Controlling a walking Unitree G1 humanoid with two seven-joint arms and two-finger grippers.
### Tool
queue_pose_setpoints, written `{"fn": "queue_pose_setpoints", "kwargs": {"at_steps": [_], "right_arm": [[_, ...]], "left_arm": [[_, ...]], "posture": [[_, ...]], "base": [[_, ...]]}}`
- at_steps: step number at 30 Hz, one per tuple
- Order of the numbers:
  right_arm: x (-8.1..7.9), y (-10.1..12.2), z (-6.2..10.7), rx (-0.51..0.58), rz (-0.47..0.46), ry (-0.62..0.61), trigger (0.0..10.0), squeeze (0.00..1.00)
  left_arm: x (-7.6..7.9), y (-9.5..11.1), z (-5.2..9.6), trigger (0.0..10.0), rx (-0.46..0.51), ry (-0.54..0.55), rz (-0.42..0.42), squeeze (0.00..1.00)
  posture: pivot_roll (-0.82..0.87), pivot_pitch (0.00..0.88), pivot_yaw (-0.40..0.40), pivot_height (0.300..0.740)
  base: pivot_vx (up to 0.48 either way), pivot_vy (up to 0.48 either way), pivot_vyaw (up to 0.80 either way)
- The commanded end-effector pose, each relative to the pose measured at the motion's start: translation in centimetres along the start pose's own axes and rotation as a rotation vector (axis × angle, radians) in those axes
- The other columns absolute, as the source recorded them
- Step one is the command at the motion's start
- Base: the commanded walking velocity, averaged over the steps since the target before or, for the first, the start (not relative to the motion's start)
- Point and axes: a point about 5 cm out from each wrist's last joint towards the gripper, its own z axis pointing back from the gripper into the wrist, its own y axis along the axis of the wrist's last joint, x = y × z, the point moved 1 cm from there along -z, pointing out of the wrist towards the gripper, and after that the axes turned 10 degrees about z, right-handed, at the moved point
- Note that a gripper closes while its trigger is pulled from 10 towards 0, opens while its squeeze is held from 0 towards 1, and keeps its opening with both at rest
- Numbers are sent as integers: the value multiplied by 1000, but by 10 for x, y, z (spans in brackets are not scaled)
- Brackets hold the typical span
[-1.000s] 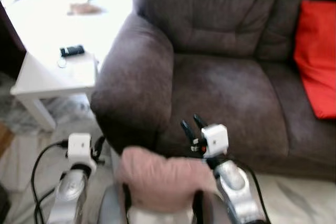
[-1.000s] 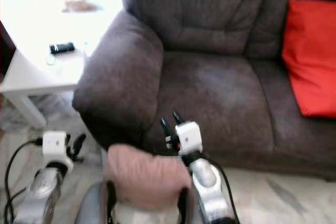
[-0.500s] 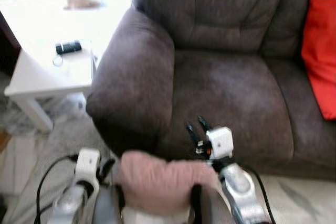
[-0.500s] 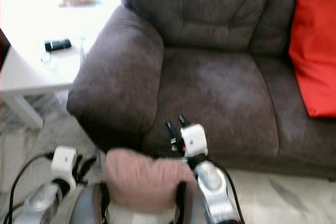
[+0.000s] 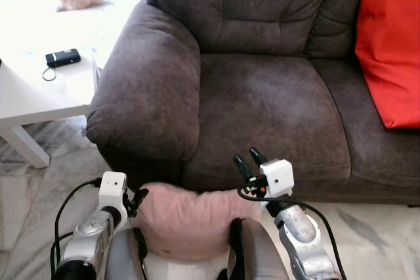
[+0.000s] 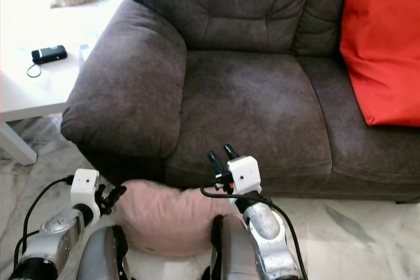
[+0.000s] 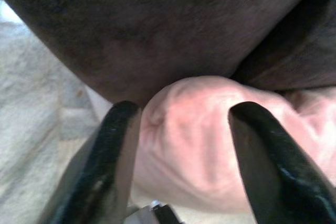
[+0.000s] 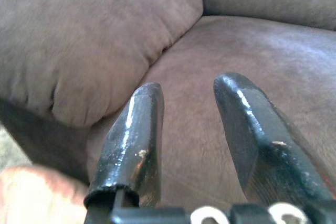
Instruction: Move the pillow to the sofa from floor
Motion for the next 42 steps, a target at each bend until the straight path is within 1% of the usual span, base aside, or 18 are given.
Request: {"fn": "queue_pose_setpoints", "kwargs": {"at_steps": [1, 3, 5, 7, 11, 13, 16, 17, 18, 19, 22, 24, 28, 33, 34, 35, 37, 42], "right_arm": [[9, 3, 0, 10, -5, -39, 10000, 0], [13, 8, -1, 24, -9, -56, 10000, 0], [18, 14, 0, 36, -14, -76, 10000, 0], [20, 18, 6, 47, 7, -68, 10000, 0], [26, 26, 13, 66, 19, -84, 10000, 0], [30, 38, 14, 97, 1, -109, 10000, 0], [31, 48, 14, 123, 1, -110, 10000, 0], [30, 55, 15, 140, -4, -108, 10000, 0], [29, 58, 16, 146, -3, -102, 10000, 0], [29, 58, 16, 146, -3, -102, 10000, 0], [27, 66, 21, 164, -8, -90, 10000, 0], [26, 74, 22, 181, -13, -87, 10000, 0], [25, 86, 21, 194, -20, -84, 10000, 0], [30, 77, 9, 141, 16, -118, 10000, 0], [34, 79, 2, 139, 19, -132, 10000, 0], [34, 79, 2, 139, 19, -132, 10000, 0], [36, 82, -6, 151, 16, -129, 10000, 0], [34, 83, -17, 156, 22, -103, 10000, 0]], "left_arm": [[-4, -8, 0, 10000, -44, 4, -1, 1000], [-3, -5, -3, 10000, -43, 2, -1, 1000], [0, -1, -6, 10000, -41, -10, 5, 1000], [2, -3, -7, 10000, -37, -16, 11, 1000], [8, -4, -8, 10000, -16, -25, 36, 1000], [14, -1, -11, 10000, 6, -40, 47, 1000], [19, 4, -14, 10000, 35, -33, 39, 1000], [22, 7, -16, 10000, 59, -22, 40, 933], [23, 10, -18, 10000, 77, -5, 41, 0], [23, 10, -18, 10000, 77, -5, 41, 0], [26, 17, -20, 10000, 120, 8, 60, 0], [24, 20, -20, 10000, 133, 28, 59, 0], [24, 20, -20, 10000, 148, 34, 69, 0], [24, 16, -19, 10000, 154, 38, 85, 0], [24, 14, -17, 10000, 162, 37, 88, 0], [24, 14, -17, 10000, 162, 37, 88, 0], [24, 12, -16, 10000, 173, 29, 100, 0], [27, 9, -12, 10000, 198, 5, 105, 0]], "posture": [[-15, 187, -71, 551], [-15, 203, -67, 551], [-20, 258, -67, 551], [-33, 270, -72, 551], [-48, 298, -73, 551], [-64, 320, -78, 551], [-76, 352, -95, 551], [-82, 368, -104, 551], [-83, 373, -107, 551], [-83, 373, -107, 551], [-83, 390, -115, 551], [-91, 402, -120, 551], [-108, 430, -129, 551], [-107, 446, -137, 551], [-103, 451, -142, 551], [-103, 451, -142, 551], [-99, 455, -147, 551], [-95, 469, -156, 551]], "base": [[0, 0, 0], [0, 0, 0], [0, 0, 0], [0, 0, 0], [0, 0, 0], [0, 0, 0], [0, 0, 0], [0, 0, 0], [0, 0, 0], [0, 0, 0], [0, 0, 0], [0, 0, 0], [0, 0, 0], [0, 0, 0], [0, 0, 0], [0, 0, 0], [0, 0, 0], [0, 0, 0]]}}
